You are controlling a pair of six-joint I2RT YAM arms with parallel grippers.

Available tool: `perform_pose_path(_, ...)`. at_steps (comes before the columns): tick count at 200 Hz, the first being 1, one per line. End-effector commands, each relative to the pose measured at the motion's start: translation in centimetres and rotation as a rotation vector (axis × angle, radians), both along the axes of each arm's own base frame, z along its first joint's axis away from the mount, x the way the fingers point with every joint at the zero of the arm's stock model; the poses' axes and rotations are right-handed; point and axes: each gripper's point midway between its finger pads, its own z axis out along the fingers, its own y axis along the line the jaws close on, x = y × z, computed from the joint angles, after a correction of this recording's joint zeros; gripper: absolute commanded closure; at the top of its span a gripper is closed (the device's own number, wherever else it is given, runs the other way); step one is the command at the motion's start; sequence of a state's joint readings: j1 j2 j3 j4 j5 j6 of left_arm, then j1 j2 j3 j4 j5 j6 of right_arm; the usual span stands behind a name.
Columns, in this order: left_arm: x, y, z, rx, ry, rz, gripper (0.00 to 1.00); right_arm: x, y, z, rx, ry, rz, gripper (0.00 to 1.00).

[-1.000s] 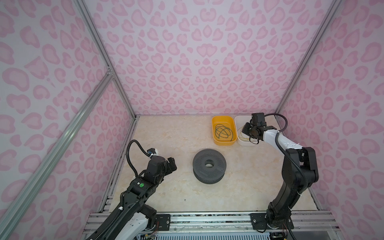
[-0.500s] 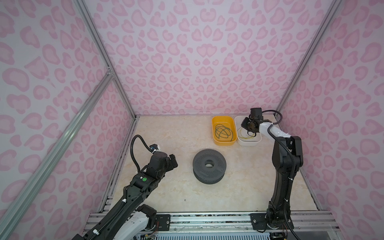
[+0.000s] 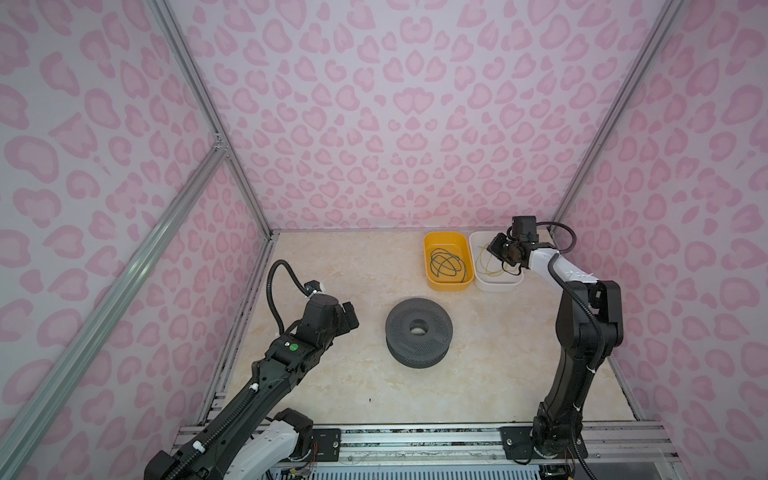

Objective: Wrap the cables
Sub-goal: 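Grasp the yellow cable in the white tub with the right gripper and lift, then carry the yellow cable toward the left gripper above the spool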

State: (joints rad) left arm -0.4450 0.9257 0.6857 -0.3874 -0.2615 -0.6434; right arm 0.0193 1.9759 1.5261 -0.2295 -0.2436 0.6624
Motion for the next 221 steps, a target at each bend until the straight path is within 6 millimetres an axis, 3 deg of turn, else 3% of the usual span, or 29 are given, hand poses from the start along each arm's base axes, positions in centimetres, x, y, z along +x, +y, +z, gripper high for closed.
perform_pose_path(1, 0.5, -0.4, 1.5, -0.041, -0.047, -0.003, 0.05, 0.1, 0.5, 1.9, 0.018, -0.051, 0.021, 1.00)
perform_pose_path(60, 0.1, -1.0, 2.4, -0.058, -0.061, -0.051, 0.05, -1.6, 1.0, 8.4, -0.007, -0.167, 0.040, 1.00)
perform_pose_path(104, 0.2, -2.1, 4.5, -0.088, -0.096, -0.107, 0.04, -3.8, 3.6, 13.3, 0.010, -0.250, 0.117, 1.00)
perform_pose_path(117, 0.3, -2.6, 4.9, -0.102, -0.102, -0.131, 0.03, -4.8, 5.2, 14.9, 0.020, -0.278, 0.167, 1.00)
perform_pose_path(120, 0.2, -2.7, 5.0, -0.107, -0.102, -0.137, 0.02, -5.3, 5.4, 13.8, 0.022, -0.253, 0.174, 1.00)
perform_pose_path(135, 0.4, -3.4, 5.5, -0.126, -0.102, -0.168, 0.00, -6.8, 7.5, 15.0, 0.045, -0.276, 0.238, 1.00)
perform_pose_path(168, 0.8, -5.3, 6.5, -0.192, -0.108, -0.251, 0.07, -10.7, 13.1, 16.3, 0.152, -0.315, 0.414, 1.00)
perform_pose_path(206, 2.0, -7.9, 8.0, -0.480, -0.104, -0.389, 0.11, -17.0, 19.3, 18.1, 0.199, -0.374, 0.657, 1.00)
perform_pose_path(221, 2.7, -8.2, 8.3, -0.569, -0.091, -0.418, 0.10, -19.2, 20.8, 18.3, 0.186, -0.383, 0.714, 1.00)
